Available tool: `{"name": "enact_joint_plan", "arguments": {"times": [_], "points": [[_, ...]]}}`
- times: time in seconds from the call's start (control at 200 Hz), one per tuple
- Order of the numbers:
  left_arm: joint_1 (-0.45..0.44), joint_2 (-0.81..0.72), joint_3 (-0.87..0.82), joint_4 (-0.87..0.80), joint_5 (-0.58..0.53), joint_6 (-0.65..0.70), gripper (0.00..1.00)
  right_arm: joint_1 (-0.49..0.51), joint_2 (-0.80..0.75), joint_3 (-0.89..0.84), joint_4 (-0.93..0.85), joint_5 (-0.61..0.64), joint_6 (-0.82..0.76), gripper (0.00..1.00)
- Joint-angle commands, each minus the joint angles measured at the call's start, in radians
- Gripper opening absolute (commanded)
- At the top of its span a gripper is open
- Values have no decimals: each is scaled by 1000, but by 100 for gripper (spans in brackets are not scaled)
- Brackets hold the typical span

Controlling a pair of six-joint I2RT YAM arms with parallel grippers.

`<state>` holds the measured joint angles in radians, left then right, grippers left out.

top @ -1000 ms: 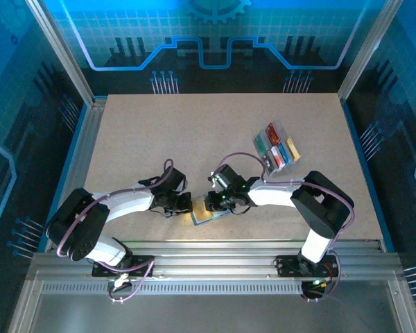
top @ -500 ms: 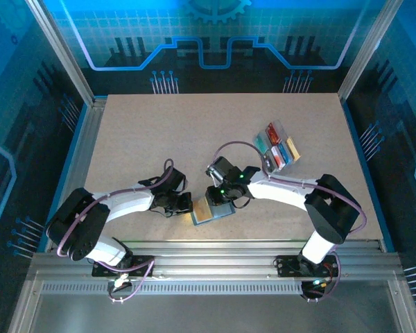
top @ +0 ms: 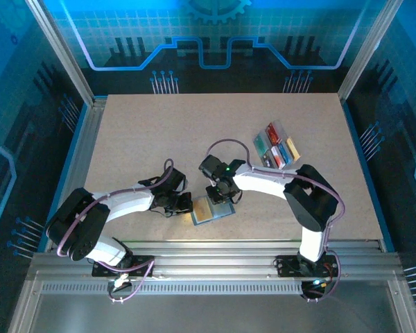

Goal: Put the credit cards into the card holder

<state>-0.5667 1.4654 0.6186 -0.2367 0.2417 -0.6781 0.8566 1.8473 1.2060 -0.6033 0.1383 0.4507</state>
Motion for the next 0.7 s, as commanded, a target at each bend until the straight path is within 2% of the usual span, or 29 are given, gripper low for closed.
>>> {"name": "enact_joint_plan", "arguments": {"times": [0.0,0.215,0.34,0.455,0.64,0.695], "points": [[1,26,-29,19,-8,10,0,-4,31,0,-20,4,-12,36],[1,21,-30,19,-9,9,0,6,67,-23,-15,24,11,36],[1,25,-30,20,-11,10,0,15,85,-38,-4,10,28,32],[1,27,-32,22,-13,12,0,15,71,-46,2,1,35,24],[1,50,-39,34,-20,21,0,18,29,-13,-28,31,11,0],[1,60,-42,44,-19,20,0,20,26,5,-40,32,1,0]]}}
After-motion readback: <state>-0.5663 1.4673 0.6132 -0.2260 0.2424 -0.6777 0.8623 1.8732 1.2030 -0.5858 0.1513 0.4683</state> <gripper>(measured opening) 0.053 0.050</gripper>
